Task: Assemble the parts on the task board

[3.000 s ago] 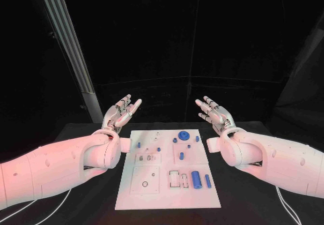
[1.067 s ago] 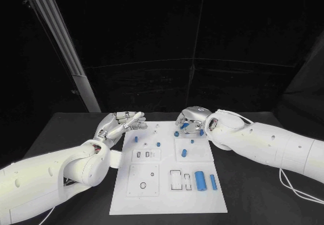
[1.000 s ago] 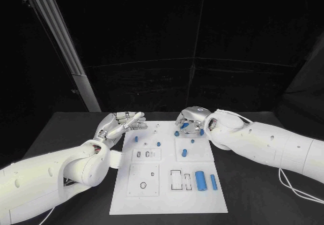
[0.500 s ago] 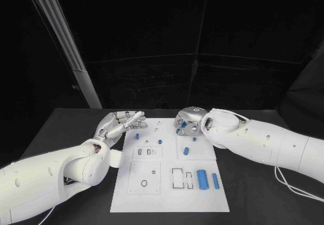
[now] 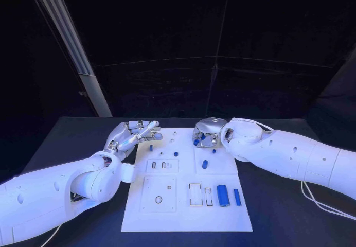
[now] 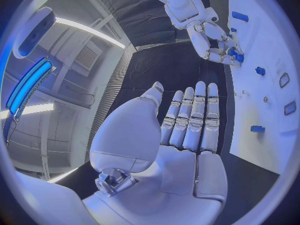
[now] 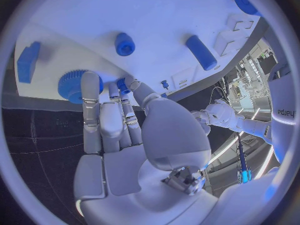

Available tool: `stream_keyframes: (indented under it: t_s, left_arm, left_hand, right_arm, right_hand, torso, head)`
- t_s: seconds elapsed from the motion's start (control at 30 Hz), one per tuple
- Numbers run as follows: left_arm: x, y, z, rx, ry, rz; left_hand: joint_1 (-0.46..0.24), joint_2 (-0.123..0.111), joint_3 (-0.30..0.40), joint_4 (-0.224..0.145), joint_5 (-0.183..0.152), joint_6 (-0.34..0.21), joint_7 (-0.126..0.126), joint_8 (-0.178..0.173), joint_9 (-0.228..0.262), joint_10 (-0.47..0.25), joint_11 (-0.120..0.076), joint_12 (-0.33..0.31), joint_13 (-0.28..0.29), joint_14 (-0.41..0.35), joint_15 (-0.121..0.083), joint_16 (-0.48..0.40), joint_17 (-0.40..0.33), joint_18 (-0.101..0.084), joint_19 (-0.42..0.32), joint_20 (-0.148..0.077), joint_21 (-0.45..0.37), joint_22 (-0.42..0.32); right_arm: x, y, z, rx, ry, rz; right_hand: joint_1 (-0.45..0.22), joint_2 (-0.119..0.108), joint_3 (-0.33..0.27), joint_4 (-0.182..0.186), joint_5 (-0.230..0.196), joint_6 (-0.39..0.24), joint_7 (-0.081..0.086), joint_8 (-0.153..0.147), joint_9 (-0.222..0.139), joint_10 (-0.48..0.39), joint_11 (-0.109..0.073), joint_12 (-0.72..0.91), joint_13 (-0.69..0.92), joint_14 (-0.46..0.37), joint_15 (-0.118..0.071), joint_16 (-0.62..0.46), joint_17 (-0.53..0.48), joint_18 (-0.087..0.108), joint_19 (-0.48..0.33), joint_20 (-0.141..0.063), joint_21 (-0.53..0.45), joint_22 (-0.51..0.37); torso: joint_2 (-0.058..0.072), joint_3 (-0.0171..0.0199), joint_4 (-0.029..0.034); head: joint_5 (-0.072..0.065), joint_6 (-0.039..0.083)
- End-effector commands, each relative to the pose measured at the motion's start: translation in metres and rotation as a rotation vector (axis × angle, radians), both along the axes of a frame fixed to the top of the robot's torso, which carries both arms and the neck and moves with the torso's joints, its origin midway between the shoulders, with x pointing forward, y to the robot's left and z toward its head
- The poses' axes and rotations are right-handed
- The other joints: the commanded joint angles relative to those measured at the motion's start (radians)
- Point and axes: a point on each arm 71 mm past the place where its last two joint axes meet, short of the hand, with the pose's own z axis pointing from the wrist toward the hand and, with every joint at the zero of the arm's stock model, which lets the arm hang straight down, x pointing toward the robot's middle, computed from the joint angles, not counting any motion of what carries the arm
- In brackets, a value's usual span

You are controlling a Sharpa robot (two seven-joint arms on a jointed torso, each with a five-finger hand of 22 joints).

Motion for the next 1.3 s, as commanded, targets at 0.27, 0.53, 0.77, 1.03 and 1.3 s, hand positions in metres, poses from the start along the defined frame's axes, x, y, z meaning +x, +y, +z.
stream_keyframes:
  t_s: [0.27,0.53,0.77,1.03,1.3]
  left_arm:
    - [0.000,0.000,0.001,0.003,-0.006,-0.009]
    - [0.000,0.001,0.001,0.005,-0.002,-0.009]
    - [0.000,0.000,0.001,0.004,0.002,-0.015]
    - [0.000,-0.001,0.001,0.002,0.006,-0.022]
    - [0.000,-0.004,0.002,0.000,0.007,-0.029]
  left_hand:
    - [0.007,0.005,-0.001,-0.008,0.003,0.000,0.009,-0.008,-0.001,0.000,0.006,-0.006,-0.001,0.008,0.001,-0.005,0.001,0.014,0.007,0.000,-0.005,-0.002]
    - [0.007,0.006,-0.001,-0.008,0.003,0.000,0.009,-0.009,-0.001,-0.001,0.006,-0.008,-0.001,0.008,0.001,-0.006,0.001,0.013,0.007,0.001,-0.006,-0.003]
    - [0.006,0.007,-0.001,-0.008,0.003,-0.001,0.010,-0.011,-0.001,-0.002,0.007,-0.010,-0.001,0.007,0.001,-0.008,0.001,0.013,0.007,0.001,-0.007,-0.004]
    - [0.007,0.008,-0.001,-0.009,0.003,-0.002,0.010,-0.013,-0.001,-0.003,0.007,-0.012,-0.001,0.007,0.002,-0.009,0.001,0.013,0.007,0.001,-0.008,-0.005]
    - [0.007,0.008,-0.001,-0.009,0.003,-0.002,0.010,-0.013,-0.001,-0.003,0.007,-0.012,-0.001,0.007,0.002,-0.009,0.001,0.013,0.007,0.001,-0.008,-0.005]
  right_arm:
    - [-0.002,0.003,0.007,0.048,-0.075,0.020]
    - [-0.005,0.006,0.016,0.151,-0.126,0.014]
    - [0.003,0.013,0.024,0.190,-0.148,-0.023]
    - [0.014,0.025,0.025,0.198,-0.160,-0.046]
    - [0.023,0.040,0.026,0.195,-0.163,-0.053]
  right_hand:
    - [0.021,0.042,0.073,-0.001,-0.057,0.055,-0.013,0.020,0.010,0.042,-0.015,0.024,0.013,0.028,-0.010,0.027,0.029,-0.011,0.003,-0.015,0.048,0.051]
    - [-0.010,0.024,0.073,0.023,-0.074,0.057,-0.014,0.016,0.010,0.040,-0.015,0.024,0.016,0.026,-0.009,0.032,0.032,-0.012,-0.003,-0.014,0.058,0.059]
    - [-0.029,0.011,0.069,0.041,-0.085,0.055,-0.014,0.012,0.010,0.037,-0.015,0.023,0.018,0.025,-0.009,0.033,0.032,-0.012,-0.006,-0.013,0.061,0.061]
    - [-0.034,0.009,0.070,0.048,-0.085,0.053,-0.014,0.009,0.010,0.035,-0.014,0.021,0.018,0.025,-0.008,0.035,0.035,-0.012,-0.007,-0.013,0.062,0.061]
    - [-0.035,0.009,0.070,0.049,-0.085,0.052,-0.014,0.009,0.010,0.034,-0.014,0.021,0.018,0.026,-0.008,0.037,0.037,-0.012,-0.008,-0.013,0.062,0.061]
  torso:
    - [0.003,0.0003,-0.0008]
    - [0.005,-0.0011,-0.0003]
    - [0.007,-0.0015,0.0023]
    - [0.010,-0.0021,0.0059]
    - [0.015,-0.0039,0.0069]
  head:
    - [0.003,0.001]
    - [0.003,0.008]
    - [0.003,0.017]
    - [0.006,0.020]
    - [0.008,0.020]
